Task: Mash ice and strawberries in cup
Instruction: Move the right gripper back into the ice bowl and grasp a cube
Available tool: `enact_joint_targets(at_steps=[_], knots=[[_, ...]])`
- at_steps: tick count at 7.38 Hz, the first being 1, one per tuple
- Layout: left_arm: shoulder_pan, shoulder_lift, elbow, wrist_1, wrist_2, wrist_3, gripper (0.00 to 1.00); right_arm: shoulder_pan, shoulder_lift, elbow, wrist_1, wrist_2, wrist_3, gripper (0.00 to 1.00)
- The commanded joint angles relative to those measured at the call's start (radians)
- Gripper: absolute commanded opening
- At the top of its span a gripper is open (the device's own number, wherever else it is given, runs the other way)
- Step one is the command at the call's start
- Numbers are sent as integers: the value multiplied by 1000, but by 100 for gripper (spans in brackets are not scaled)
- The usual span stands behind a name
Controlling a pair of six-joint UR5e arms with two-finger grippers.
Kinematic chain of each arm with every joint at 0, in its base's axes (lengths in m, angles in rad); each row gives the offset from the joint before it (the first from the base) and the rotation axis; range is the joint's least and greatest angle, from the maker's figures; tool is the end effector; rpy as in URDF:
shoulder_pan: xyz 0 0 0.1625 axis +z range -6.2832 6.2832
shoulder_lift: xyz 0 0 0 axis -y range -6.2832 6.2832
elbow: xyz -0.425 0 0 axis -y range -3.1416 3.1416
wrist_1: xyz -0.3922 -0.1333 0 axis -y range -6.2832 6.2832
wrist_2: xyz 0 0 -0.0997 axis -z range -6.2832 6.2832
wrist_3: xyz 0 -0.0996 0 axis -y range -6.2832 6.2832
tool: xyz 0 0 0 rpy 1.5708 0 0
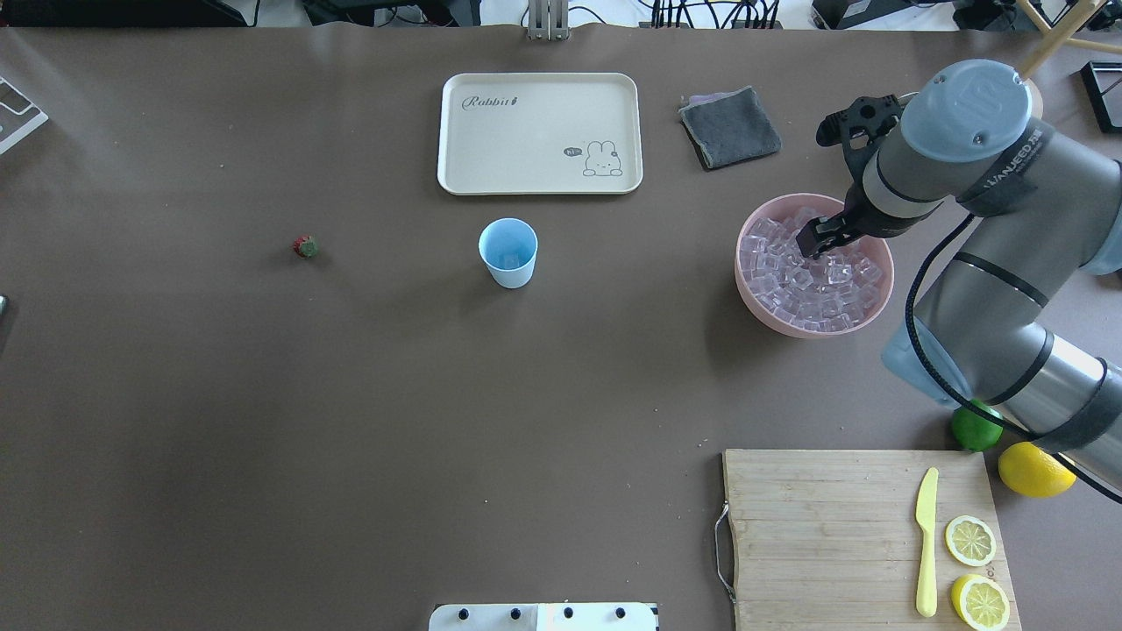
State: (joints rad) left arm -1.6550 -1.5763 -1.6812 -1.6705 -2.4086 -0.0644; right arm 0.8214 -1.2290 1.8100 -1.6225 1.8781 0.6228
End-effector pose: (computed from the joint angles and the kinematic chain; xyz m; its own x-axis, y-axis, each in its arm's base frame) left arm -0.1014 -0.4968 0.5859 0.6734 0.0393 -0.7382 0.1258 0.9779 0.1668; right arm -0.3361 -0.5127 0.3793 0.8253 -0.2496 0.5066 0.1312 0.9572 0.2578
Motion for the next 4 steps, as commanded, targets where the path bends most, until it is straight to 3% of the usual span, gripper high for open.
enact_joint_targets(at_steps=[1, 2, 3, 4], knots=[[0, 1, -3, 0, -1, 0, 98, -74, 9, -1, -72, -104, 1, 82], [0, 1, -2, 0, 0, 0, 98, -85, 12, -1, -80, -115, 1, 77], [0, 1, -3, 0, -1, 0, 98, -96, 11, -1, -86, -126, 1, 66], [0, 2, 0, 0, 0, 0, 98, -99, 13, -4, -89, -131, 0, 65]])
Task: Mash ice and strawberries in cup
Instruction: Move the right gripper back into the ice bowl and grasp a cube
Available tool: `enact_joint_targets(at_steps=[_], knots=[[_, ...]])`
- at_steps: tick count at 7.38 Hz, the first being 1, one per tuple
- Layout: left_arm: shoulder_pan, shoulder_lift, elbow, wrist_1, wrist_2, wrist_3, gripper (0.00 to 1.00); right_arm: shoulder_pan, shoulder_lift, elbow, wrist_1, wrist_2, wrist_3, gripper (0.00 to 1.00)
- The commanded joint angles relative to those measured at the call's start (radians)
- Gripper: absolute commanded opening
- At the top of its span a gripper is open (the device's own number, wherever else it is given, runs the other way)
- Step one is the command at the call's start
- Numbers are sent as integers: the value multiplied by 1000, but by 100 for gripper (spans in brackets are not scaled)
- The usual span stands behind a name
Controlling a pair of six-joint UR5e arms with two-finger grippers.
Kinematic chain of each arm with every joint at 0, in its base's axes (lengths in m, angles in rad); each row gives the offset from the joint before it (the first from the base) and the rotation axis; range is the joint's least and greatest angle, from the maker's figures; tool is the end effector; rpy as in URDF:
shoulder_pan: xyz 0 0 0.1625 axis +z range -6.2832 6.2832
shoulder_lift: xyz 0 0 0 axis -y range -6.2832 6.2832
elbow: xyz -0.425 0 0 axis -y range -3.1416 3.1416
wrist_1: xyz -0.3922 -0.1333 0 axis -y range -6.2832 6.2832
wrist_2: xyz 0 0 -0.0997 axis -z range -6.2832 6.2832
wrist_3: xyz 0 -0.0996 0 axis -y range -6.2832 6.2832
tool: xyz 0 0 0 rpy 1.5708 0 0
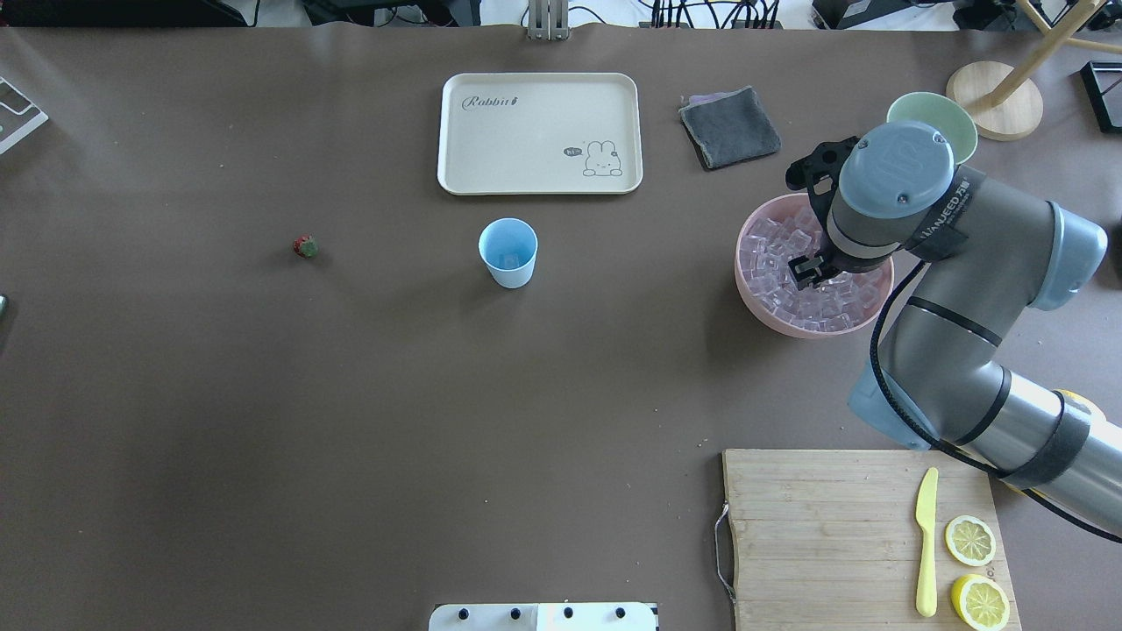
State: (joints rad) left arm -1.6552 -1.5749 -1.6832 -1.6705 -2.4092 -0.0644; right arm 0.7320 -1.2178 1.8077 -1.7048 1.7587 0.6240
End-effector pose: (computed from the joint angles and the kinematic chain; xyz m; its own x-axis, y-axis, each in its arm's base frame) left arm -0.1014 -0.4962 0.5856 0.6730 0.0397 -0.7386 0.1259 0.9778 0.1673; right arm -0.3737 -0.4900 0.3871 0.8734 -0.2870 0.3934 0.1941 0.9461 0.2593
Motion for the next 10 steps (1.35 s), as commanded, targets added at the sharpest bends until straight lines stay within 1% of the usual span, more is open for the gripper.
enact_joint_targets(at_steps=[1, 2, 4, 5, 6, 7, 8, 9, 10], knots=[[0, 1, 0, 0, -1, 0, 98, -16, 1, -13, -7, -15, -1, 64], [0, 1, 0, 0, -1, 0, 98, -14, 1, -16, -7, -15, -4, 61], [0, 1, 2, 0, -1, 0, 98, -14, 3, -21, -4, -15, -6, 61], [0, 1, 2, 0, -1, 2, 98, -16, 3, -21, -4, -13, -3, 49], [0, 3, -1, 0, -1, 2, 98, -16, 4, -21, -4, -13, -6, 28], [-2, 3, -1, 0, -1, 2, 98, -17, 6, -19, -4, -12, -9, 13], [-2, 3, -1, 0, -1, 2, 98, -16, 15, -25, -6, -12, -9, 12], [-2, 3, -1, 0, -2, 2, 98, -13, 21, -16, -6, -7, -9, 5], [-2, 3, -1, 0, -1, 2, 98, -2, 36, -17, -7, -2, -9, 3]])
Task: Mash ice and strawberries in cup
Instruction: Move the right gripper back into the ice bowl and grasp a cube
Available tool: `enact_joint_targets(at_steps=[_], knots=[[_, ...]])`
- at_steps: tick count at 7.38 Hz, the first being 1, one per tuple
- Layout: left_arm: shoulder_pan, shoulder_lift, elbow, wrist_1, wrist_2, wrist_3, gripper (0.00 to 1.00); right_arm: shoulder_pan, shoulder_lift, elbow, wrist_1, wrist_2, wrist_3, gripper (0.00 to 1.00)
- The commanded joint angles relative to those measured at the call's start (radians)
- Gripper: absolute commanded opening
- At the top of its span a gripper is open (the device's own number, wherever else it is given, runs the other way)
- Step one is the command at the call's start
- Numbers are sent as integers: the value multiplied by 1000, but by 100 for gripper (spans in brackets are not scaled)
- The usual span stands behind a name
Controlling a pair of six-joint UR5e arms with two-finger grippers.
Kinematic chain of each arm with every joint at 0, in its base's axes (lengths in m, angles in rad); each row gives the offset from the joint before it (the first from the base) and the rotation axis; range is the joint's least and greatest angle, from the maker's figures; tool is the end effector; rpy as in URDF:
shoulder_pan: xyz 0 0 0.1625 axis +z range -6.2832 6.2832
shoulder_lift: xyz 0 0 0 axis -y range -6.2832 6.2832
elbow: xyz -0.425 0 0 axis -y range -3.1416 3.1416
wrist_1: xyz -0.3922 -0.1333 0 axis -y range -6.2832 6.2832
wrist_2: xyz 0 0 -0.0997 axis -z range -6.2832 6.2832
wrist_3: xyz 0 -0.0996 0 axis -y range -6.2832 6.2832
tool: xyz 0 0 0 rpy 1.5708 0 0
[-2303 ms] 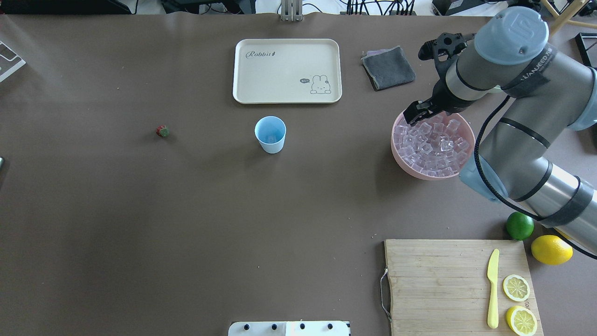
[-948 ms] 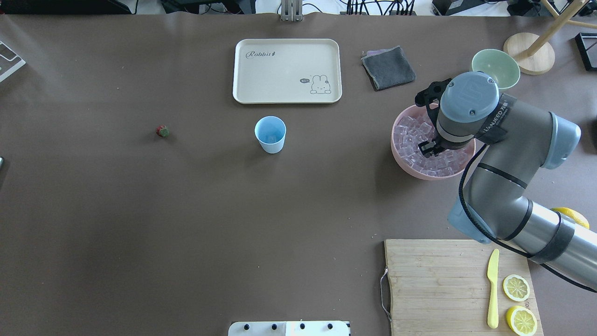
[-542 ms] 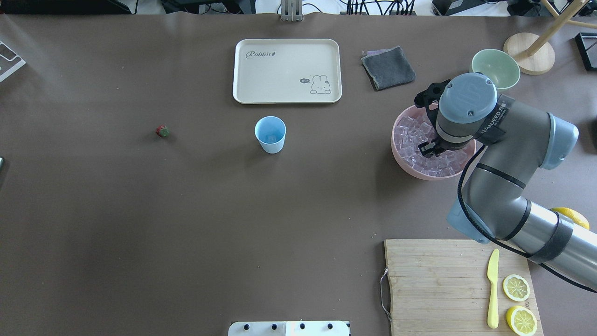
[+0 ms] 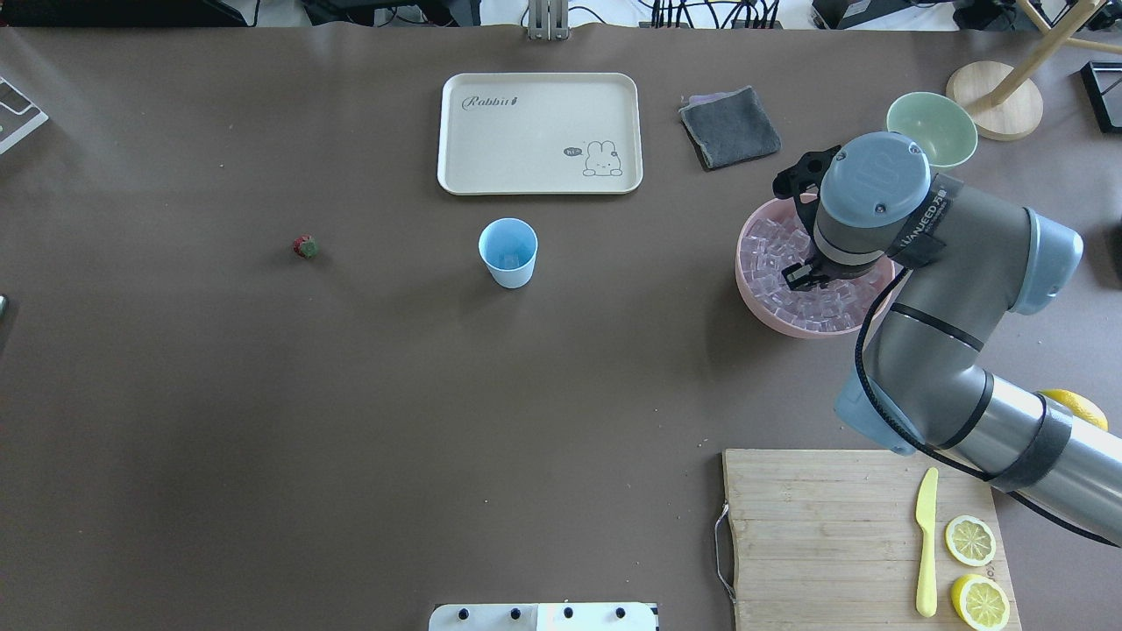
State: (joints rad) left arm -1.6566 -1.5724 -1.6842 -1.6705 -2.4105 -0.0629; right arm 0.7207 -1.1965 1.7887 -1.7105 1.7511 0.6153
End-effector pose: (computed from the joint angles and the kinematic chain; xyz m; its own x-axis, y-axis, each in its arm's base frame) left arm -0.1019 -0.4950 0.5862 0.6722 0.0394 -0.7393 0.1262 0.9779 0.1669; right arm -0.3846 -0.4915 0.3837 0.8721 -0.3033 0.3841 0.2111 0.9412 0.2639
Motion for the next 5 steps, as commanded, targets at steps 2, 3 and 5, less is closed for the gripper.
enact_joint_targets(at_steps=[2, 3, 5], knots=[[0, 2, 0, 0, -1, 0, 98, 67, 35, 49, 0, 87, 1, 1], [0, 2, 0, 0, -1, 0, 98, 87, 96, 67, 0, 170, 20, 1], [0, 2, -2, 0, -1, 0, 98, 19, 322, -24, 9, 168, 256, 0]])
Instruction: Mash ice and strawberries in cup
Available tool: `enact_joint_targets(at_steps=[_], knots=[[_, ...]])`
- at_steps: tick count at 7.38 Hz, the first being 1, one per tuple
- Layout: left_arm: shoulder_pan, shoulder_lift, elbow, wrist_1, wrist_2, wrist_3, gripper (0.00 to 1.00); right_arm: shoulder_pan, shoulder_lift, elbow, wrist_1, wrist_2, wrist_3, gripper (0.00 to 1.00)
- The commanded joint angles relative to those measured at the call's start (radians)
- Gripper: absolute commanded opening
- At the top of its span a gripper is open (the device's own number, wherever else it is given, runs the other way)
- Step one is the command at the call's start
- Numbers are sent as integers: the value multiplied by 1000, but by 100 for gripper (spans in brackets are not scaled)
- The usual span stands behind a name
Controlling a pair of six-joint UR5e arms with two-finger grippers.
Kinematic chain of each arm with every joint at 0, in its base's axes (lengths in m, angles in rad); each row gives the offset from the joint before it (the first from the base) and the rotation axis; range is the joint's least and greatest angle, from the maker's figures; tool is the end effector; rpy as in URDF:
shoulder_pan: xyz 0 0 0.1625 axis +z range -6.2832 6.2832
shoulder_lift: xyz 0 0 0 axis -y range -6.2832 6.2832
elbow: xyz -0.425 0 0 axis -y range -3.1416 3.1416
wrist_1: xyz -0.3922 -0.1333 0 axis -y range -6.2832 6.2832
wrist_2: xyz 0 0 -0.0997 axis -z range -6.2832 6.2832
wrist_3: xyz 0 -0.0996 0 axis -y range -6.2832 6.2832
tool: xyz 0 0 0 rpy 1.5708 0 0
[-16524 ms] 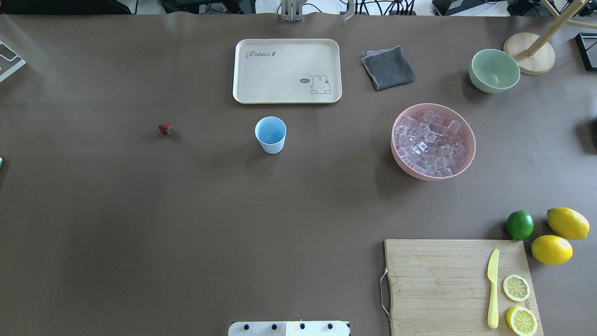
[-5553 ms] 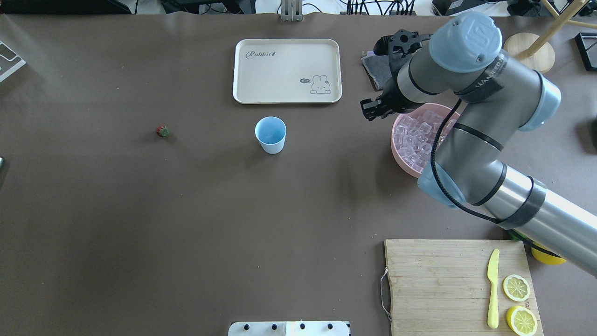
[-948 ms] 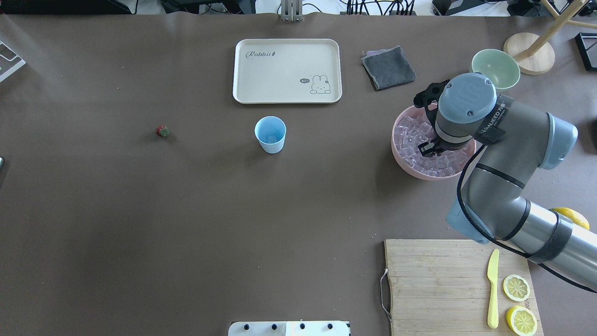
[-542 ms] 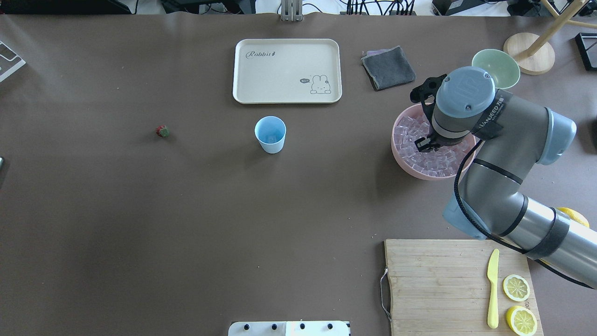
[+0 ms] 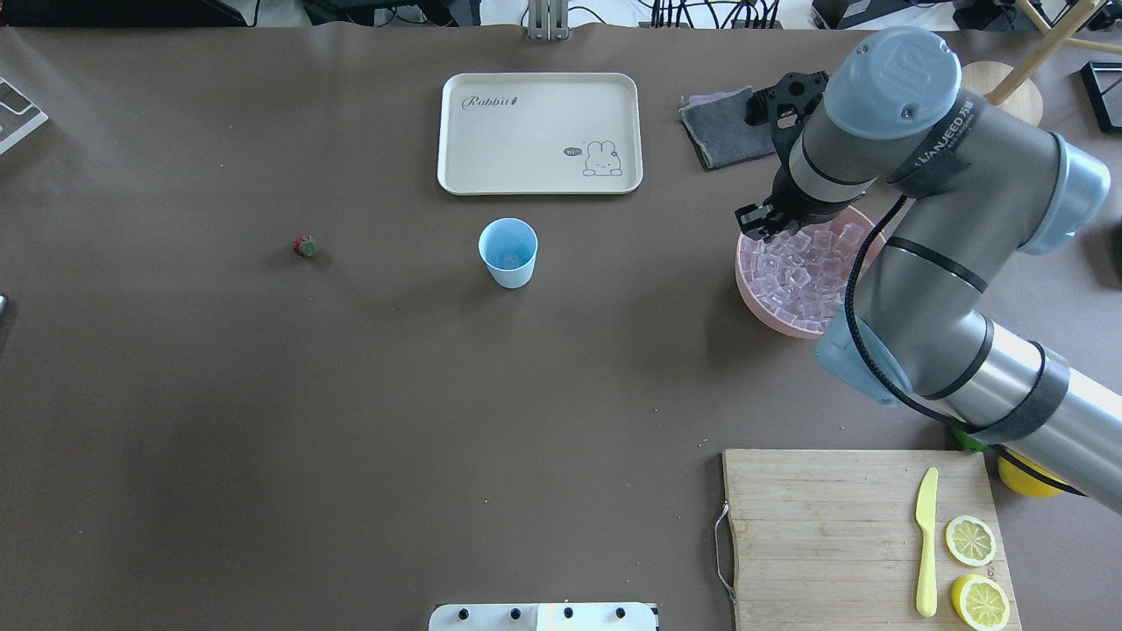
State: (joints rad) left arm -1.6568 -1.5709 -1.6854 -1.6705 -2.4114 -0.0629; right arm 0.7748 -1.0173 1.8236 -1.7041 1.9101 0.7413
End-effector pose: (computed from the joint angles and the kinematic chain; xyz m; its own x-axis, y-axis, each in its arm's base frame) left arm -0.1019 -0.4943 0.5863 0.6715 0.0393 -0.7399 0.1264 0.9779 0.1666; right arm -0.3811 -0.5133 0.2523 0.7545 -0.2347 0.6129 0.0668 0.9565 0.2840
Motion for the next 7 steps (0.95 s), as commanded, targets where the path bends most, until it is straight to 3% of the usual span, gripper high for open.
enact_joint_targets(at_steps=[1, 3, 5, 6, 7], knots=[[0, 0, 1, 0, 0, 0, 98, -98, 275, -164, 4, -9, 229, 0], [0, -1, 0, 0, 0, 0, 98, -190, 417, -397, 197, -113, 359, 0], [0, 0, 1, 0, 0, 0, 98, -225, 413, -458, 319, -169, 372, 0], [0, 0, 3, 0, 0, 0, 98, -229, 408, -461, 323, -172, 372, 6], [0, 0, 6, 0, 2, 0, 98, -229, 407, -461, 325, -172, 374, 20]])
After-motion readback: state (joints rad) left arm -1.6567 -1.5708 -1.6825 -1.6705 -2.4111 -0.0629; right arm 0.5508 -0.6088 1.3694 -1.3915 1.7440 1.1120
